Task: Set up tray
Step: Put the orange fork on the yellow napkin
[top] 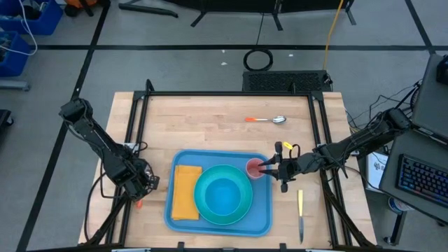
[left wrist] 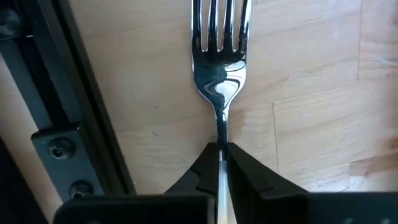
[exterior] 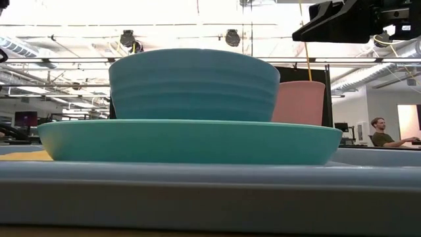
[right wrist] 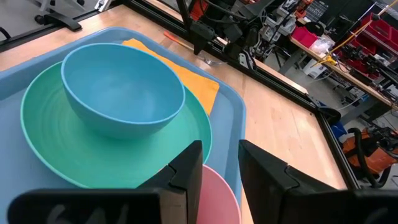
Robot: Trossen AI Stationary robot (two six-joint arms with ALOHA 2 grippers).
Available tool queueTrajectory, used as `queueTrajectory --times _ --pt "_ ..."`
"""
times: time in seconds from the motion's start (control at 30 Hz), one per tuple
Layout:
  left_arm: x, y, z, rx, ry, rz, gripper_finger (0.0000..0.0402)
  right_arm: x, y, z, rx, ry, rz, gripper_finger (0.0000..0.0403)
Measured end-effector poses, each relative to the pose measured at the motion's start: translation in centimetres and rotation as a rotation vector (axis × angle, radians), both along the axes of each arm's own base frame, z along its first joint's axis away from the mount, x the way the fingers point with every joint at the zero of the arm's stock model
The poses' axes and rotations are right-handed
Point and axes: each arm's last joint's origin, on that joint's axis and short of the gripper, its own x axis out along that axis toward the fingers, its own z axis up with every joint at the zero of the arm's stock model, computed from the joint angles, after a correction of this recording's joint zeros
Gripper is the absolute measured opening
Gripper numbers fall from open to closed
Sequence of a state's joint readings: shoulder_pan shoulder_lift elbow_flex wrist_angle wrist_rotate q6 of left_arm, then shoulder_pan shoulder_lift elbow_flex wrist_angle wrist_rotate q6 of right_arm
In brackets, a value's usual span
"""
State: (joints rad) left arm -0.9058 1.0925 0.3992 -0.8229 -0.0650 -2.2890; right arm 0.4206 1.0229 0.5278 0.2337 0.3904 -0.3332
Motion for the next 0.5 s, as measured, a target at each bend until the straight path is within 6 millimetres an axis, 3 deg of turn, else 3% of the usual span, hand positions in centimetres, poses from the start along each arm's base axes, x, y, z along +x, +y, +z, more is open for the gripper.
queueTrajectory --times 0.5 --pt "0.41 -0.06 0.7 0.013 -0.091 0.049 0.0009 0.0 0.0 -0.01 0.0 0.0 0.0 0.0093"
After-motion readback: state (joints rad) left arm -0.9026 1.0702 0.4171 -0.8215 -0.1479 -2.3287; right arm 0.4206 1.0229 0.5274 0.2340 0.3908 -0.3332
